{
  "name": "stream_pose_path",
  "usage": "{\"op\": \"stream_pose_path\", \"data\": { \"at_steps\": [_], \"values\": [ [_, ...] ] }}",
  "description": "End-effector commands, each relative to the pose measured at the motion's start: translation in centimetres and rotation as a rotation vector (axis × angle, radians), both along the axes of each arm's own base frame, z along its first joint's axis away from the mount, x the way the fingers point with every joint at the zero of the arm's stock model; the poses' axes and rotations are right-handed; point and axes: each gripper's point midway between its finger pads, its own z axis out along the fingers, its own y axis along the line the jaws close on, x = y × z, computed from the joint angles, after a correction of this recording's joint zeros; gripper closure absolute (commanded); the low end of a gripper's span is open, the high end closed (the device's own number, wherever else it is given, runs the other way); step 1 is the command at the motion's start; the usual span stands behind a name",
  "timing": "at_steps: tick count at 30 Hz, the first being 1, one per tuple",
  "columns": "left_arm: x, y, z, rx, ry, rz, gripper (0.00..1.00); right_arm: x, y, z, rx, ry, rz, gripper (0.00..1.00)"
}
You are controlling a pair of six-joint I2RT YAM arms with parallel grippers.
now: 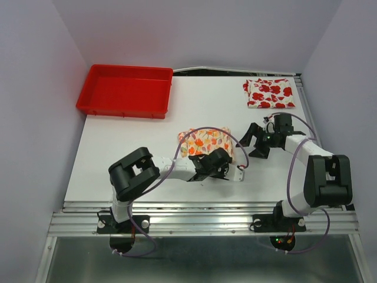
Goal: Fold and stack the skirts
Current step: Neatly place the folded skirt to the corner
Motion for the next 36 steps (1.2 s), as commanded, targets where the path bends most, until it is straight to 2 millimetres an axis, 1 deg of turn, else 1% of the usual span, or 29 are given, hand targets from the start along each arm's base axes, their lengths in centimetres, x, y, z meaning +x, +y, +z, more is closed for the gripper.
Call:
{"op": "stream_pose_path", "data": {
  "at_steps": [1,2,4,5,6,7,8,9,10,11,13,14,15,17,19,20,21,23,25,28,30,32,33,35,36],
  "values": [
    [1.6,-0.5,0.6,-0.051,0.008,0.038,0.47,-0.2,0.4,-0.2,0.035,-0.017,0.013,0.0],
    [1.9,-0.8,0.9,-0.063,0.018,0.039,0.53,-0.4,0.5,-0.4,0.043,-0.018,0.012,0.0],
    [2.2,-0.9,1.1,-0.072,0.028,0.04,0.58,-0.6,0.6,-0.6,0.05,-0.019,0.011,0.0],
    [2.2,-1.1,1.3,-0.08,0.039,0.035,0.64,-0.6,0.7,-0.6,0.057,-0.026,0.018,0.0],
    [2.5,-1.1,1.5,-0.09,0.045,0.042,0.8,-0.6,0.9,-0.5,0.074,-0.037,0.026,0.0],
    [2.7,-1.2,2.0,-0.1,0.047,0.049,0.86,-0.9,1.0,-0.8,0.081,-0.026,0.02,0.0],
    [2.2,-1.6,2.0,-0.123,0.084,0.028,0.95,-0.7,1.1,-0.6,0.09,-0.046,0.023,0.0],
    [2.2,-1.7,2.3,-0.136,0.098,0.026,0.99,-0.6,1.1,-0.7,0.092,-0.055,0.021,0.0],
    [2.3,-1.9,3.0,-0.162,0.116,0.022,1.0,-1.0,1.4,-0.9,0.115,-0.044,0.019,0.0],
    [2.3,-1.9,3.1,-0.174,0.136,0.03,1.0,-0.5,1.5,-0.9,0.125,-0.075,0.018,0.0],
    [2.5,-2.1,4.0,-0.204,0.153,0.031,1.0,-0.6,1.9,-1.0,0.161,-0.089,0.022,0.0],
    [2.5,-2.1,4.2,-0.215,0.167,0.027,1.0,-1.0,2.1,-1.5,0.178,-0.068,0.009,0.0],
    [2.6,-2.1,4.5,-0.226,0.172,0.029,1.0,-0.2,2.1,-1.4,0.189,-0.116,0.009,0.0],
    [2.7,-2.3,5.2,-0.25,0.185,0.023,1.0,-0.1,2.6,-1.1,0.241,-0.115,-0.005,0.0],
    [3.0,-2.1,5.5,-0.261,0.194,0.031,1.0,0.3,2.9,-0.9,0.277,-0.156,-0.013,0.0],
    [3.1,-2.3,5.9,-0.281,0.212,0.029,1.0,0.4,3.0,-0.8,0.298,-0.154,-0.03,0.0],
    [3.4,-2.0,5.9,-0.283,0.223,0.04,1.0,0.8,3.0,-0.6,0.307,-0.179,-0.032,0.0],
    [3.6,-2.2,6.4,-0.306,0.248,0.038,1.0,0.9,3.1,-1.4,0.318,-0.158,-0.042,0.0],
    [4.2,-2.1,6.5,-0.317,0.261,0.055,1.0,0.7,3.5,-2.3,0.322,-0.126,-0.04,0.0],
    [4.6,-2.1,6.8,-0.332,0.275,0.061,1.0,0.2,4.1,-3.2,0.336,-0.086,-0.043,0.0],
    [4.6,-2.2,7.0,-0.341,0.287,0.059,1.0,0.1,4.2,-3.5,0.355,-0.062,-0.065,0.0],
    [4.7,-2.3,7.1,-0.346,0.289,0.056,1.0,-0.2,4.8,-3.8,0.368,-0.037,-0.068,0.0],
    [4.7,-2.3,7.0,-0.344,0.291,0.056,1.0,0.3,4.7,-3.7,0.364,-0.06,-0.083,0.0],
    [4.5,-2.4,7.0,-0.346,0.298,0.046,1.0,0.8,5.0,-3.6,0.383,-0.054,-0.119,0.0],
    [4.5,-2.5,7.0,-0.347,0.3,0.043,1.0,1.4,5.3,-3.3,0.39,-0.087,-0.121,0.0]
  ]
}}
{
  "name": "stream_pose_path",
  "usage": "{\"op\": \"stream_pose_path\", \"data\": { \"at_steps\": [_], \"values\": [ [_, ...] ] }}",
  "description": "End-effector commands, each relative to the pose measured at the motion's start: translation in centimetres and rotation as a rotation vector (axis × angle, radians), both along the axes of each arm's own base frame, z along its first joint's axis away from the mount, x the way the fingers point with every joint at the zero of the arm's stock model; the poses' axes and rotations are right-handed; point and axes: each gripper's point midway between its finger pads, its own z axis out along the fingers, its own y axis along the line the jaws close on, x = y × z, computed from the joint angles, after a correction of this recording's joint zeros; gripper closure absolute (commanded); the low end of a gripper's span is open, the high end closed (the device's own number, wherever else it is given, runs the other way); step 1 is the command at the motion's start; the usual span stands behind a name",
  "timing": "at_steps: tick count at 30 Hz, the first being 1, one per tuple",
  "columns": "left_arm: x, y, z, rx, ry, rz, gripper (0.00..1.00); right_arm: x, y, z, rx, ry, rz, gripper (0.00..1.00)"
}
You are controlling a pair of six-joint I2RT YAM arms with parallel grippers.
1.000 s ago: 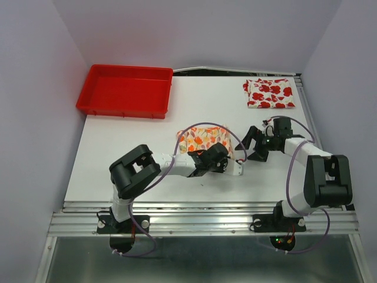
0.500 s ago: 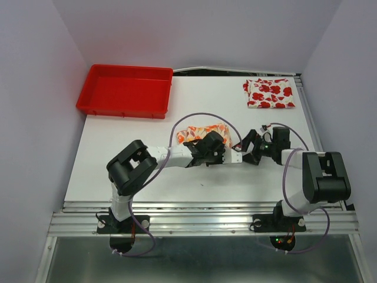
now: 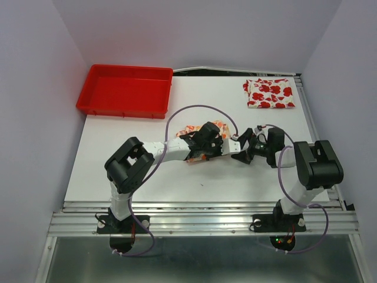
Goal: Fold and stack the skirts
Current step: Neatly place the folded skirt to the corner
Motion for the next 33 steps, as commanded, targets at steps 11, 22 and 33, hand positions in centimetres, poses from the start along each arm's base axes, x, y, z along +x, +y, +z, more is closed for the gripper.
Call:
{"op": "stream_pose_path", "data": {
  "at_steps": [11,22,33],
  "values": [
    [0.0,-1.9,3.7,-0.098,-0.006,-0.039,1.0,3.3,1.7,-3.8,-0.073,0.016,-0.167,0.08],
    [0.3,-1.7,3.4,-0.089,-0.007,-0.045,1.0,5.8,-0.1,-6.2,-0.222,0.013,-0.278,0.43],
    [0.9,-1.0,4.1,-0.085,-0.01,-0.003,0.81,8.0,0.3,-2.9,-0.268,-0.169,-0.198,0.99]
  ]
}}
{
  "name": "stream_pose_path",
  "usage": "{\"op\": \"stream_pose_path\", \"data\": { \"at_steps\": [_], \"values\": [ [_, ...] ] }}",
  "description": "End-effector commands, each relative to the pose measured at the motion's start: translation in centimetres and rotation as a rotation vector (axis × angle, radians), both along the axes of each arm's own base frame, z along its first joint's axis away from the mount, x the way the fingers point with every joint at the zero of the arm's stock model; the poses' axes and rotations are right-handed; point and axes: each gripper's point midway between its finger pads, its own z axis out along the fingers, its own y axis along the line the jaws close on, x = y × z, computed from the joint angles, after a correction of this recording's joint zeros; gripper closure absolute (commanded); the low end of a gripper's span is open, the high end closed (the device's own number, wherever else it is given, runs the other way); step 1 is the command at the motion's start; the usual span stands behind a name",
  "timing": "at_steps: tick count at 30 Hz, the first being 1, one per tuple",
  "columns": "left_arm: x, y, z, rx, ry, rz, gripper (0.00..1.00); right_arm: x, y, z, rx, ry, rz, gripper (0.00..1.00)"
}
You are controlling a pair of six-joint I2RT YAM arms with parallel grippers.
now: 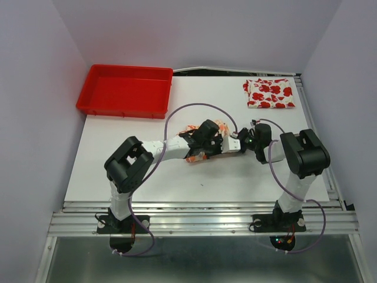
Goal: Fold and stack the skirts
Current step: Neatly place the folded skirt to the corner
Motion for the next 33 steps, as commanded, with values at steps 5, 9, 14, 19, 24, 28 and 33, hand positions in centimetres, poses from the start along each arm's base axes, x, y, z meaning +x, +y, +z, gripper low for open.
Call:
{"op": "stream_pose_path", "data": {
  "at_steps": [5,9,14,19,24,28,33],
  "values": [
    [0.7,0.6,7.0,-0.108,-0.035,0.061,0.52,4.6,-2.2,3.6,-0.274,-0.21,0.009,0.99],
    [0.4,3.3,8.3,-0.096,0.022,0.143,0.37,8.1,-3.1,6.1,-0.44,-0.314,0.051,0.99],
    [0.1,5.6,8.7,-0.117,0.127,0.201,0.31,11.5,-4.2,7.8,-0.603,-0.419,0.107,0.99],
    [-0.4,7.0,8.2,-0.116,0.171,0.232,0.31,15.1,-6.2,9.6,-0.7,-0.487,0.149,0.99],
    [-1.1,7.1,8.0,-0.146,0.196,0.238,0.31,19.2,-9.3,12.2,-0.781,-0.573,0.16,0.99],
    [-1.5,7.2,8.0,-0.161,0.215,0.245,0.31,21.7,-11.8,13.7,-0.834,-0.622,0.152,0.99],
    [-2.0,7.7,7.6,-0.152,0.219,0.244,0.31,24.1,-14.7,15.6,-0.857,-0.661,0.121,0.99]
  ]
}}
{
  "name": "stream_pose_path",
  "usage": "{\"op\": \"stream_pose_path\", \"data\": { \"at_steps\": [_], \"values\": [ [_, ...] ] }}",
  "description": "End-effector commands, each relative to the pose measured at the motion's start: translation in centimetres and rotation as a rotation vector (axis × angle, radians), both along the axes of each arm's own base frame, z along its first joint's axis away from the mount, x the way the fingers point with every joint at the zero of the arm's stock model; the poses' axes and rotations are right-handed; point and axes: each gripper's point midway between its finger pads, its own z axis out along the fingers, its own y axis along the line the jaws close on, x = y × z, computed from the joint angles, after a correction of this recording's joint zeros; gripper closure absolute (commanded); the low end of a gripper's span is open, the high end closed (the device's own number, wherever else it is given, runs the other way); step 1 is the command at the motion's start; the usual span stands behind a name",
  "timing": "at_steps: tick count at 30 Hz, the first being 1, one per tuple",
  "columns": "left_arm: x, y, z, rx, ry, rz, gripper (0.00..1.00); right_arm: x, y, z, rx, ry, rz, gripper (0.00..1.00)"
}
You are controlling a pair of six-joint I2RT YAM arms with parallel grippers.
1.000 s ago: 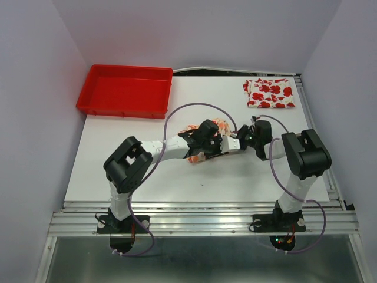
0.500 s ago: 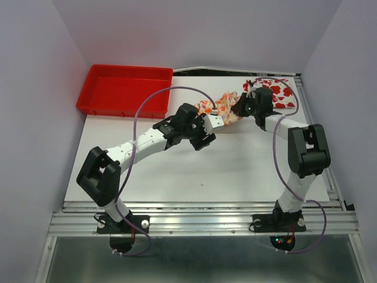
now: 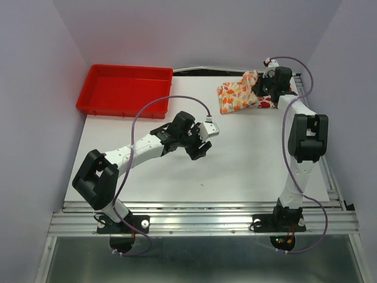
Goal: Fold and stack the skirts
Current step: Neatly place the folded skirt to the corner
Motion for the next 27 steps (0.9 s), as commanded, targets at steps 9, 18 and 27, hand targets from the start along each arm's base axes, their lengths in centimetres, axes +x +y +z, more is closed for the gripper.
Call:
{"op": "stream_pose_path", "data": {
  "at_steps": [9,18,27],
  "values": [
    [-0.8,-0.2,1.9,-0.056,-0.017,-0.02,0.31,4.0,-3.8,7.1,-0.057,-0.19,0.078,0.99],
    [-0.6,-0.3,1.4,-0.047,-0.008,-0.023,0.32,4.2,-6.2,8.4,-0.026,-0.174,0.083,0.99],
    [-0.6,-0.4,0.8,-0.031,0.014,-0.021,0.32,4.8,-11.6,7.7,0.084,-0.138,0.032,0.99]
  ]
}}
